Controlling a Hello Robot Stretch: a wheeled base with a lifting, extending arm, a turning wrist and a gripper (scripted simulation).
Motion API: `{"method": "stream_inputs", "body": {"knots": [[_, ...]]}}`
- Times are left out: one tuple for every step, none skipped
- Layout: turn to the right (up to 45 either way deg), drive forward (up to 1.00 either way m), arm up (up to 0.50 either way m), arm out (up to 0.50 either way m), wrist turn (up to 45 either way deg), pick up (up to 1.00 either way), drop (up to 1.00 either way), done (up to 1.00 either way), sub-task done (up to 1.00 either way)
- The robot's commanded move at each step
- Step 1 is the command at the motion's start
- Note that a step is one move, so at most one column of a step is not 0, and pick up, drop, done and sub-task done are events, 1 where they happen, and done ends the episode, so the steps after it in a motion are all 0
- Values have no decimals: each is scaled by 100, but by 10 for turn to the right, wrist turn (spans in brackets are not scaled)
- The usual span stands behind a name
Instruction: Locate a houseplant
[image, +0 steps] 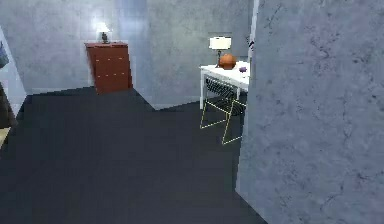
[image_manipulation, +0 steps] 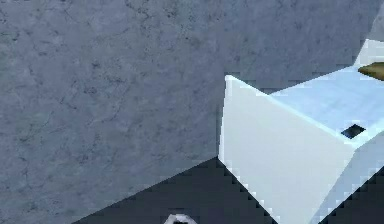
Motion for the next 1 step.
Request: {"method": "stream_inputs", "body": {"knots": [[0, 100, 0, 0, 0, 0, 0, 0, 0]]}}
